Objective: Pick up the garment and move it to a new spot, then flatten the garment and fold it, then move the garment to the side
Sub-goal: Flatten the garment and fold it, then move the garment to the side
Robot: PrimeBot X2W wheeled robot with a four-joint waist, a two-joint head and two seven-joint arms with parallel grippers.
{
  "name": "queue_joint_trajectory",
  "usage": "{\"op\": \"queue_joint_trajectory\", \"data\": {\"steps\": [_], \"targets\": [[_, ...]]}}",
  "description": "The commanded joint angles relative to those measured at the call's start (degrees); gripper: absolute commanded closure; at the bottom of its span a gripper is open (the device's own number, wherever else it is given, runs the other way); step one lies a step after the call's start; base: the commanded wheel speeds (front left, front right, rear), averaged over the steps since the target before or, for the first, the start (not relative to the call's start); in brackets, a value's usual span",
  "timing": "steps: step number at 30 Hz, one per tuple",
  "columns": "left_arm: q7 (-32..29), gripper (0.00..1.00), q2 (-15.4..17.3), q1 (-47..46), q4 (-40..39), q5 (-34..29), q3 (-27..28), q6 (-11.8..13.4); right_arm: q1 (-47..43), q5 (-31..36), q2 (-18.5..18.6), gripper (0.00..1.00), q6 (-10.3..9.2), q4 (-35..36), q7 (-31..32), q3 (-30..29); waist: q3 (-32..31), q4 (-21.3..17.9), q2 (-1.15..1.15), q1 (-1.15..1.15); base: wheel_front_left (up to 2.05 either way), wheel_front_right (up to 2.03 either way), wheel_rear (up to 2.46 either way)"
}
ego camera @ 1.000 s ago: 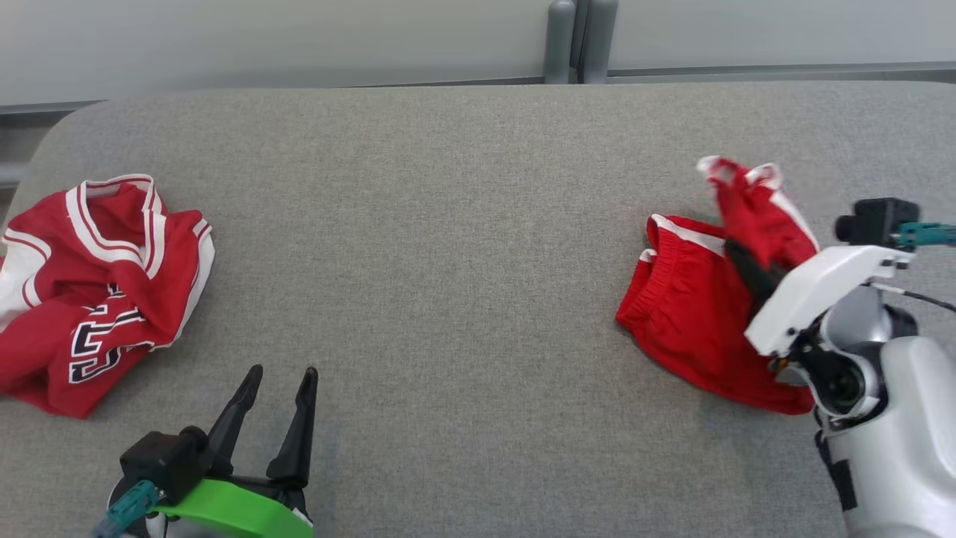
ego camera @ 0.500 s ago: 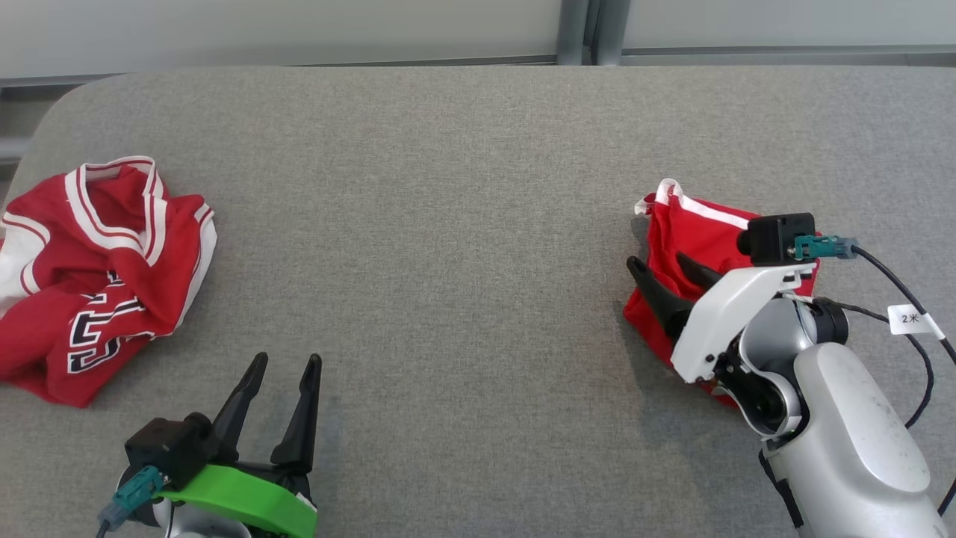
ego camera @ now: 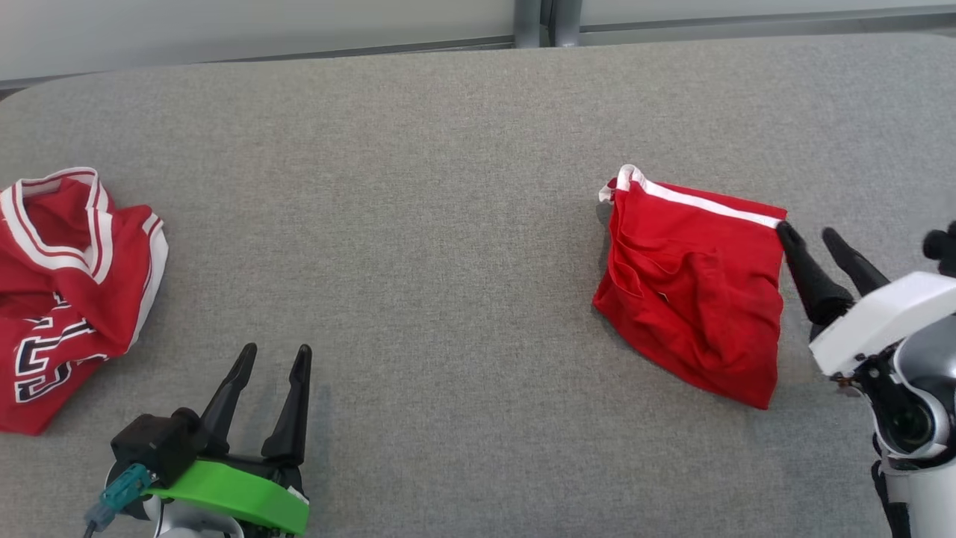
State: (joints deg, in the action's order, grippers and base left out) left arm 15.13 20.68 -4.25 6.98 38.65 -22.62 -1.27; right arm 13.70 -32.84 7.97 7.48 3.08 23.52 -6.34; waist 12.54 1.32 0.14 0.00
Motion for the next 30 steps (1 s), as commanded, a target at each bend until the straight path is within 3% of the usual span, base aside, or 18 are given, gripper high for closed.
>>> {"op": "queue_joint_trajectory", "data": {"steps": [1,9,17,18,19,30], "targets": [[0.0,0.0,0.0,-0.2,-0.2,-0.7,0.0,-0.4,-1.0,1.1,-0.4,0.0,0.02,-1.3,0.3,-2.6,1.3,-0.9,-0.14,0.0,0.0,0.0,0.0],[-0.3,0.0,0.2,-1.7,0.2,-0.8,-0.5,-0.9,1.9,1.6,-3.4,0.0,0.02,-11.2,-0.5,-8.1,3.3,-1.4,-0.14,0.0,0.0,0.0,0.0],[-0.6,0.0,-0.4,-3.8,1.0,-1.2,-1.1,-0.9,7.4,-1.2,-4.3,0.0,0.02,-23.8,2.6,-6.9,3.0,0.4,-0.14,0.0,0.0,0.0,0.0],[-0.6,0.0,-0.5,-3.9,1.2,-1.3,-1.2,-0.8,7.8,-1.4,-3.7,0.67,0.02,-24.5,3.3,-6.3,2.8,0.8,-0.14,0.0,0.0,0.0,0.0],[-0.6,0.0,-0.7,-4.0,1.4,-1.2,-1.3,-0.8,8.2,-1.7,-3.1,1.0,0.02,-24.8,3.7,-5.8,2.5,1.1,-0.14,0.0,0.0,0.0,0.0],[0.0,0.0,-3.5,-1.3,2.4,-0.5,-0.8,-0.7,10.1,-4.8,6.4,1.0,0.02,-9.0,7.6,9.0,-1.8,3.6,-0.14,0.0,0.0,0.0,0.0]]}}
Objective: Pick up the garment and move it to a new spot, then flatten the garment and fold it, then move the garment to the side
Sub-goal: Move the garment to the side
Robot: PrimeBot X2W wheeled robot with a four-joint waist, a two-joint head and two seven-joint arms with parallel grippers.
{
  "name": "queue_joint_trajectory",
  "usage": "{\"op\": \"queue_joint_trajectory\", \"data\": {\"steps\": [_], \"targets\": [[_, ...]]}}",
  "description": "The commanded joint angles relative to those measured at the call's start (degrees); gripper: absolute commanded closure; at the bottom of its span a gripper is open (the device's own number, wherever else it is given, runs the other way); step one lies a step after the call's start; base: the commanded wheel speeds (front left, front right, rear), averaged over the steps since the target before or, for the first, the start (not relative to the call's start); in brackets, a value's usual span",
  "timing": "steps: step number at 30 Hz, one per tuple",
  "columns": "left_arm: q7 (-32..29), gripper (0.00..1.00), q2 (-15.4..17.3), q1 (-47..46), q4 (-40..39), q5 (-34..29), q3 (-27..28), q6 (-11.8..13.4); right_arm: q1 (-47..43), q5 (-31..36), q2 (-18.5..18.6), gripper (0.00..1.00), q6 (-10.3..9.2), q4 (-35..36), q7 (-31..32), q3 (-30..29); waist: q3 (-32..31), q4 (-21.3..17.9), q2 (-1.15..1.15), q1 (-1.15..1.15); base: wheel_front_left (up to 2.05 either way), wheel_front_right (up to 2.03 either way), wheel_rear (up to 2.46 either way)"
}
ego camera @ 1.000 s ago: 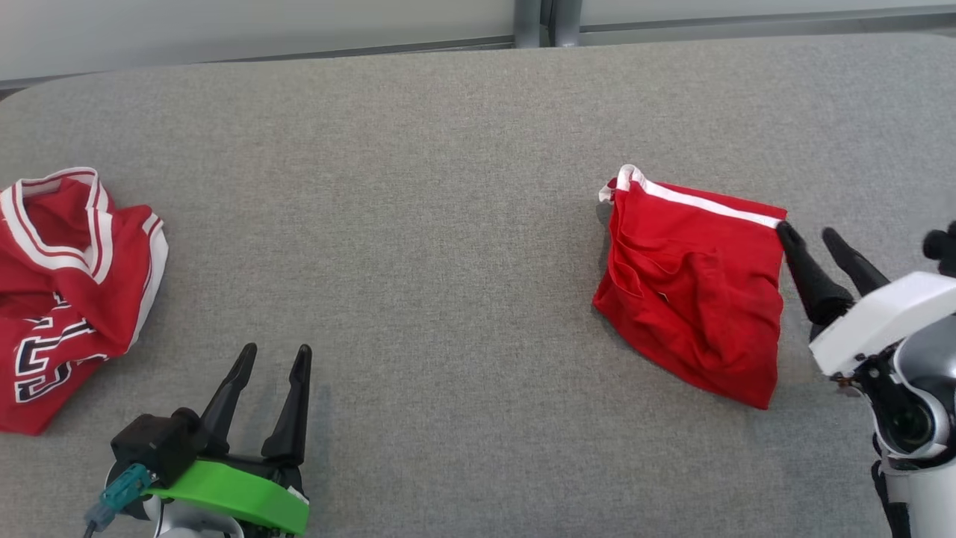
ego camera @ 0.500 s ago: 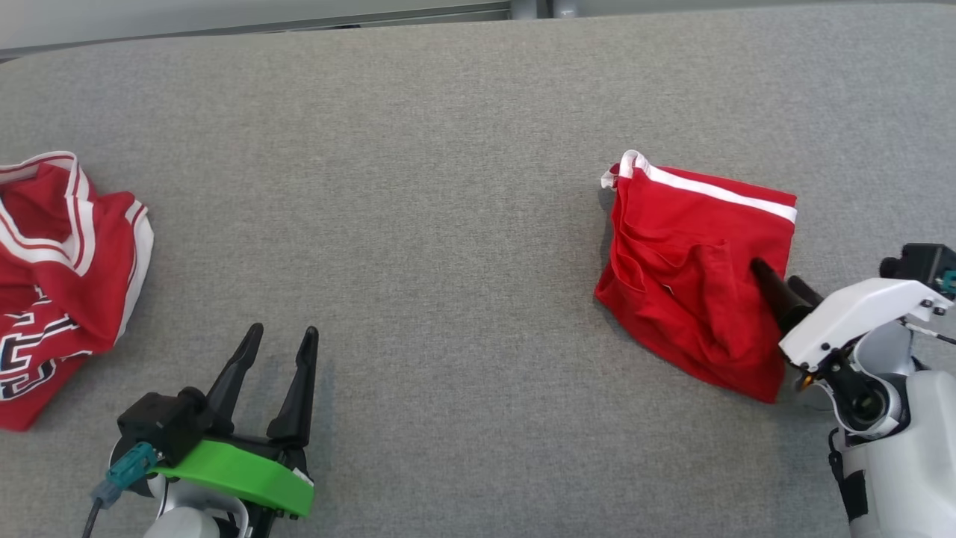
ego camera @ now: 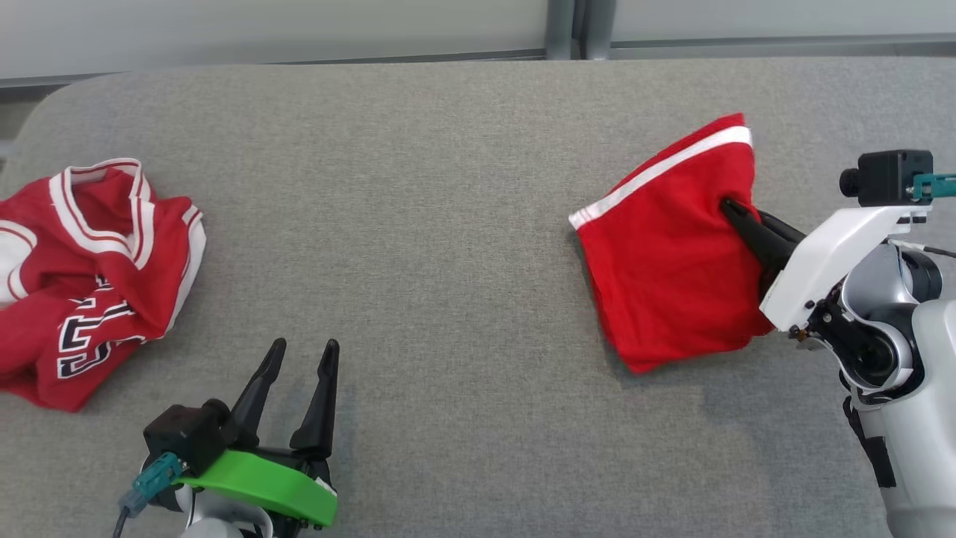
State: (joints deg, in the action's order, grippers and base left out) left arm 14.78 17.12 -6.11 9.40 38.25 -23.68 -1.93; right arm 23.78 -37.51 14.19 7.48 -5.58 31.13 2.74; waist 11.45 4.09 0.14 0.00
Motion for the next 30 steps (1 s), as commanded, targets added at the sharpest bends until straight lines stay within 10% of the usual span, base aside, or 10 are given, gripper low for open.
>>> {"op": "queue_joint_trajectory", "data": {"steps": [1,10,30], "targets": [[0.4,0.0,-0.2,0.7,0.0,-0.2,0.3,-0.1,-0.1,-0.3,0.7,1.0,0.02,1.0,0.7,0.5,-0.8,1.0,-0.14,0.0,0.0,0.0,0.0],[0.4,0.0,-0.8,0.4,-0.9,-1.1,1.3,-1.1,1.2,2.4,2.7,1.0,0.02,0.4,4.8,-3.2,2.5,0.9,-0.14,0.0,0.0,0.0,0.0],[-2.5,0.0,5.1,-2.3,-11.1,-5.8,2.9,0.8,4.9,10.0,2.8,1.0,0.02,-10.4,-3.4,-12.8,10.5,-14.5,-0.14,0.0,0.0,0.0,0.0]]}}
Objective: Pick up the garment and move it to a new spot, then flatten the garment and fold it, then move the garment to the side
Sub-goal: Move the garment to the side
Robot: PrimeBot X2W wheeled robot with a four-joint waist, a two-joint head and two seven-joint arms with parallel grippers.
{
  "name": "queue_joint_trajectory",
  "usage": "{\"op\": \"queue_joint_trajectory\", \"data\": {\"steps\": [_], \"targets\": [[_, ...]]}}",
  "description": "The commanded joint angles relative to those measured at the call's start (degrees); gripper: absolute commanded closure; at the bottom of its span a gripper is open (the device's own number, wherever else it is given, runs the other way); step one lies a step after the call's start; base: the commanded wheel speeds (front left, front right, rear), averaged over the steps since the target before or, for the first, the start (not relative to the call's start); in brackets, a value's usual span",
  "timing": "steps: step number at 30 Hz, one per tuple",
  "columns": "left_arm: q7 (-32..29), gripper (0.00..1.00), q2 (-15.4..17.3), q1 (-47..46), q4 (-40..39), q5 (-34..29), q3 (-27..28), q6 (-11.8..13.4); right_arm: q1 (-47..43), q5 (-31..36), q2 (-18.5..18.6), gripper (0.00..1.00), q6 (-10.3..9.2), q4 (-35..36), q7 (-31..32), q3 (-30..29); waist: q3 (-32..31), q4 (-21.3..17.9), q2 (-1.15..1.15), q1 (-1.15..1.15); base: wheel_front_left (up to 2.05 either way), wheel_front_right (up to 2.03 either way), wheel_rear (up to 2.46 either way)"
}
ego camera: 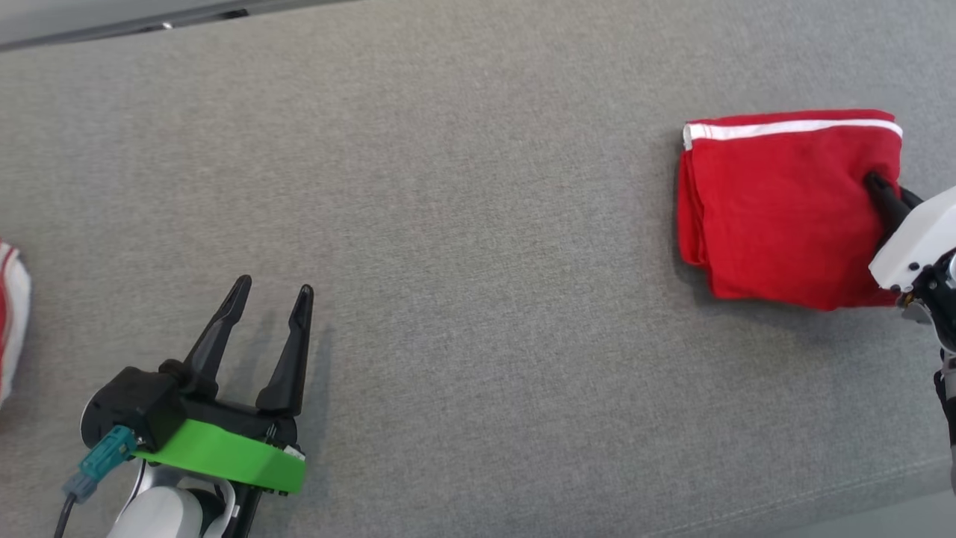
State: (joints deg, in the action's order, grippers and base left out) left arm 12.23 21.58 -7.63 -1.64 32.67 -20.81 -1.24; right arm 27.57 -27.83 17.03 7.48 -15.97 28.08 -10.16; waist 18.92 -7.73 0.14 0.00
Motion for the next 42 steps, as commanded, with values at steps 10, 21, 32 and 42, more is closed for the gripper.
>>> {"op": "queue_joint_trajectory", "data": {"steps": [10,21,32,42], "targets": [[-1.1,0.0,0.8,-2.5,-1.8,-0.5,-0.4,0.5,10.6,6.0,5.1,1.0,0.01,-4.8,-2.7,1.2,7.8,-0.7,-0.14,0.0,0.0,0.0,0.0],[0.1,0.0,1.6,-4.0,-1.1,-0.3,0.7,0.3,14.2,11.6,14.5,1.0,0.01,-9.1,-0.9,-0.1,10.8,2.5,-0.14,0.0,0.0,0.0,0.0],[0.7,0.0,1.3,-3.6,-0.2,-0.4,0.4,0.6,10.4,18.7,14.6,0.0,0.0,-9.0,-8.6,-1.9,7.8,2.0,-0.14,0.0,0.0,0.0,0.0],[2.0,0.0,0.0,0.0,2.9,0.4,0.9,1.1,7.3,15.3,14.3,0.0,0.0,-0.4,-21.5,3.1,-0.7,2.2,-0.14,0.0,0.0,0.0,0.0]]}}
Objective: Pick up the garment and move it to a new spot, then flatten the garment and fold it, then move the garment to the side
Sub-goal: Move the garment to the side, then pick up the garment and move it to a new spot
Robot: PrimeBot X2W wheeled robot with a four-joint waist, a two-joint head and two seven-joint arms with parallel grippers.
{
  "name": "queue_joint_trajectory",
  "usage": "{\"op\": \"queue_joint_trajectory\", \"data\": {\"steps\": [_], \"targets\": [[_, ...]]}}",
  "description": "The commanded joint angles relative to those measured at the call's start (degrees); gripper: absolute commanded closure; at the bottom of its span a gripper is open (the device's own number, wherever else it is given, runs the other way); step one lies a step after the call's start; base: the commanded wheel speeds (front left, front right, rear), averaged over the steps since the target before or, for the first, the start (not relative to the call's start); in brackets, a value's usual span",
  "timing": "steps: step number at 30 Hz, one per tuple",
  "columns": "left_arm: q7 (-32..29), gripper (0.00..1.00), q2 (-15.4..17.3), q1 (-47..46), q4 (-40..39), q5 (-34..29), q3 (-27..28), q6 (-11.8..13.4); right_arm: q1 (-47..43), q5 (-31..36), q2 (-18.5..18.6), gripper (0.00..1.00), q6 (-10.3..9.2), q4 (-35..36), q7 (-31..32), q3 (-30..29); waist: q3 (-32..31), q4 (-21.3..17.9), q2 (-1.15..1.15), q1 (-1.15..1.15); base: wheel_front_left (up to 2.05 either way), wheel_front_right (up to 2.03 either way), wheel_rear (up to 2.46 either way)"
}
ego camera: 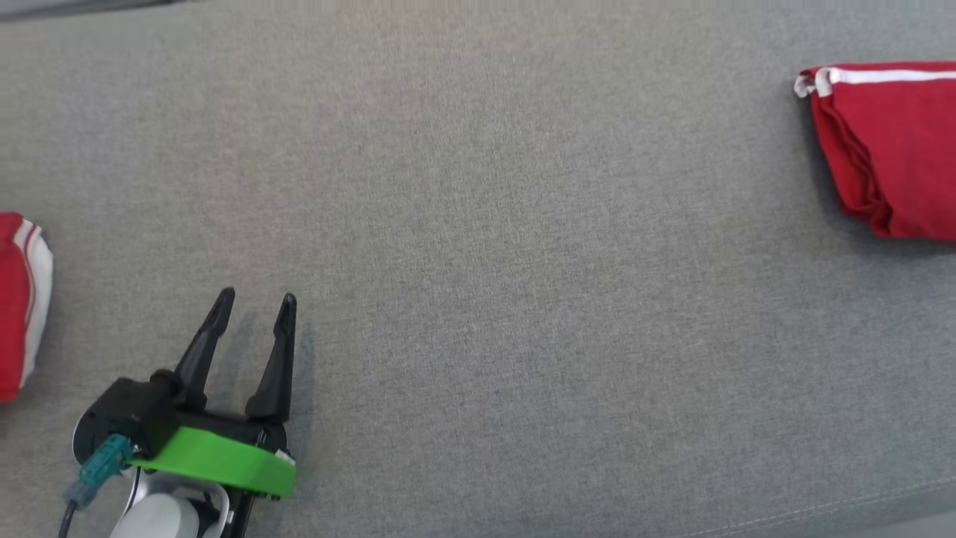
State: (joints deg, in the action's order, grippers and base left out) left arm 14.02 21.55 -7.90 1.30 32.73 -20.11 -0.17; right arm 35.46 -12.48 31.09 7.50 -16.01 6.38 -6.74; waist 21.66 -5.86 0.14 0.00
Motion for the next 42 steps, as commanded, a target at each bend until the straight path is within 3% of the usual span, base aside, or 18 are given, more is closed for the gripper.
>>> {"op": "queue_joint_trajectory", "data": {"steps": [1,7,15,22,29,42], "targets": [[0.4,0.0,0.3,1.5,0.8,-0.4,0.3,0.3,-2.7,-0.5,0.6,0.0,-0.02,2.4,-1.5,1.3,-5.6,1.1,-0.14,0.0,0.0,0.0,0.0],[1.0,0.0,-0.5,4.4,3.7,-0.3,2.2,0.7,-13.0,-2.8,-0.6,0.0,-0.03,10.5,-6.8,1.1,-12.1,5.2,-0.14,0.0,0.0,0.0,0.0],[1.2,0.0,-2.5,9.8,5.9,-2.2,7.0,1.2,-29.7,2.2,-10.2,0.0,-0.05,15.6,-16.1,3.8,-18.4,8.7,-0.14,0.0,0.0,0.0,0.0],[1.2,0.0,-4.4,12.8,7.5,-4.7,9.7,-2.8,-38.0,6.6,-18.8,0.0,-0.04,11.4,-21.0,3.7,-21.2,10.2,-0.14,0.0,0.0,0.0,0.0],[1.2,0.0,-6.3,13.7,9.0,-7.5,13.3,-5.8,-41.6,9.0,-25.6,0.0,-0.04,9.9,-21.6,-2.3,-21.6,9.7,-0.14,0.0,0.0,0.0,0.0],[1.2,0.0,-8.1,14.1,10.7,-10.0,15.9,-7.3,-41.7,11.4,-27.4,0.0,-0.04,5.7,-21.6,-5.1,-21.5,8.8,-0.14,0.0,0.0,0.0,0.0]]}}
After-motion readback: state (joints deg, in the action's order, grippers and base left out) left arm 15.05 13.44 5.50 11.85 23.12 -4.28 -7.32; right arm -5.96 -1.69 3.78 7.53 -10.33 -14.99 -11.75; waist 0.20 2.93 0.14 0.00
